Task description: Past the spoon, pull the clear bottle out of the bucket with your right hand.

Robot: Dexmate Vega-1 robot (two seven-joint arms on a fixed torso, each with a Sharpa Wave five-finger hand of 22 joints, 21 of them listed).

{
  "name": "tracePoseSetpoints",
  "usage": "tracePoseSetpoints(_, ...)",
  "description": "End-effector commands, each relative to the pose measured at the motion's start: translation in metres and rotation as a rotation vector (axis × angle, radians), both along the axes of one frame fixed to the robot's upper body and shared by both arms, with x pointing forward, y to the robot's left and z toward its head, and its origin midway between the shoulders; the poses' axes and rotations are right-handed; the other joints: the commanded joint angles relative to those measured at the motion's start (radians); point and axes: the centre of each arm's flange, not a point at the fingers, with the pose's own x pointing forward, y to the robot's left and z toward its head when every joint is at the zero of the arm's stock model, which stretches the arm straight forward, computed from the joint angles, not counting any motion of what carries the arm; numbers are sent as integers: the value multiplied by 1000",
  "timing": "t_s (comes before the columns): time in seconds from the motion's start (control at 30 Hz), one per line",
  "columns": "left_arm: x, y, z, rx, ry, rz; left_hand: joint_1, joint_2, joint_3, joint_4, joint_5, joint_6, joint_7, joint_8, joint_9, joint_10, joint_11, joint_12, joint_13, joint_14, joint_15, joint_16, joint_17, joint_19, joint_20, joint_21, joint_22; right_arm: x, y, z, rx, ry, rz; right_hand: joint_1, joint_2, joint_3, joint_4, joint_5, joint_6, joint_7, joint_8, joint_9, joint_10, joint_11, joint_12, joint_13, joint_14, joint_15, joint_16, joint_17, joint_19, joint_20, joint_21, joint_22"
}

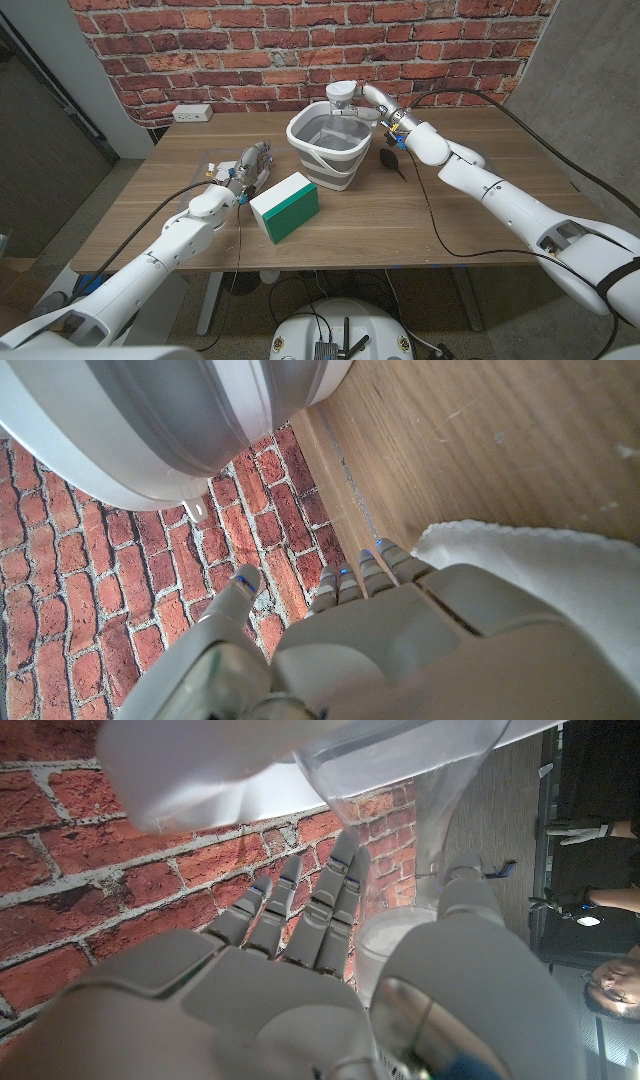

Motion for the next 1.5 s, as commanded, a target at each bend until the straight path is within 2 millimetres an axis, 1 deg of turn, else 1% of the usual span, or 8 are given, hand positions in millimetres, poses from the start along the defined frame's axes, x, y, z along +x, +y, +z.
tracePoseSetpoints(0.03, 0, 0, 1, -1, -2, 7, -6, 64, 3, 1, 1, 7, 2, 1, 1, 3, -4, 4, 5, 5, -1, -2, 2, 1, -15, 5, 2, -4, -3, 9, 29, -23, 11, 17, 28, 4, 3, -4, 15, -3, 8, -3, 74, -61, -4, 0, 12, -156, 7, 4, 9, -5, 0, -1)
tracePoseSetpoints(0.4, 1, -3, 1, 0, -3, 3, -5, 64, 4, 0, 1, 7, 1, 1, 1, 3, -2, 3, 5, 5, -1, -2, 2, 1, -15, 6, 2, -12, -4, 17, 41, -48, 22, 28, 36, 7, -2, -8, 18, -4, 11, -6, 82, -61, -9, 0, 15, -158, 12, 6, 17, -10, 1, -1)
tracePoseSetpoints(0.8, -1, -3, 0, -6, -18, 4, -4, 64, 6, -1, 1, 9, 2, 2, 1, 4, -2, 4, 5, 5, -1, -2, 1, 1, -15, 7, 2, -23, -6, 31, 74, -70, 30, 25, 39, 2, 1, -15, 24, 0, 16, -8, 87, -60, -15, 2, 17, -154, 17, 7, 23, -10, 1, -2)
tracePoseSetpoints(1.13, -4, -2, 7, 3, -35, 9, -2, 64, 8, -5, 1, 14, 4, 3, 1, 7, 2, 4, 5, 3, -1, -3, 1, 3, -16, 7, 2, -26, -6, 44, 85, -72, 58, 9, 38, -8, 8, -23, 21, 5, 15, -13, 88, -60, -23, 4, 19, -150, 20, 8, 27, -10, 0, -1)
tracePoseSetpoints(1.5, -10, 3, 14, -6, -92, 39, 0, 64, 10, -9, 1, 16, 4, 3, 1, 8, 0, 4, 5, -3, -6, -5, 0, 7, -23, 9, 2, -32, -8, 58, 96, -76, 66, 3, 41, -11, 11, -27, 20, 4, 16, -13, 90, -59, -27, 8, 22, -152, 22, 8, 29, -10, -1, -1)
